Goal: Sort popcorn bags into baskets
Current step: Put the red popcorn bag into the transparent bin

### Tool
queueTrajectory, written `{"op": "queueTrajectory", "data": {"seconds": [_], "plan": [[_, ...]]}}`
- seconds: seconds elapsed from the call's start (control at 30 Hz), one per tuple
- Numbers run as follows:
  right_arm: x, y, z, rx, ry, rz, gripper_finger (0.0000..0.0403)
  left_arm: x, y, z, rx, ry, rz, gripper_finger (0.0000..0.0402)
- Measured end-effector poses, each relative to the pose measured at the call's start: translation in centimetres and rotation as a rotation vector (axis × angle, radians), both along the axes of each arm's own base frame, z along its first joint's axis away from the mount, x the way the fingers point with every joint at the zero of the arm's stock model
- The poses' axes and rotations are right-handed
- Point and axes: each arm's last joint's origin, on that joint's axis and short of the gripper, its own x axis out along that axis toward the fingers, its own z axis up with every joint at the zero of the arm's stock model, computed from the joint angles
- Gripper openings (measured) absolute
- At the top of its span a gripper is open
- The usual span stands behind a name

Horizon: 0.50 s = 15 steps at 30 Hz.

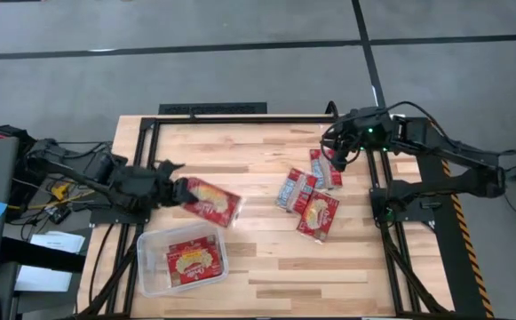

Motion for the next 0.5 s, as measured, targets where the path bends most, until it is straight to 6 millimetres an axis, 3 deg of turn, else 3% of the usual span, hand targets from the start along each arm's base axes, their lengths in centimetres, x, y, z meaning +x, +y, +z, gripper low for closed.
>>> {"op": "queueTrajectory", "data": {"seconds": [0.23, 0.5], "plan": [[1.4, -0.4, -0.9, 0.009, 0.058, 0.007, 0.0118, -1.0, -2.2, 0.0, -0.117, 0.015, -0.098, 0.0006], [2.9, -0.9, -2.1, 0.008, 0.124, 0.025, 0.0118, -2.2, -3.7, -0.7, -0.261, 0.203, -0.637, 0.0006]]}}
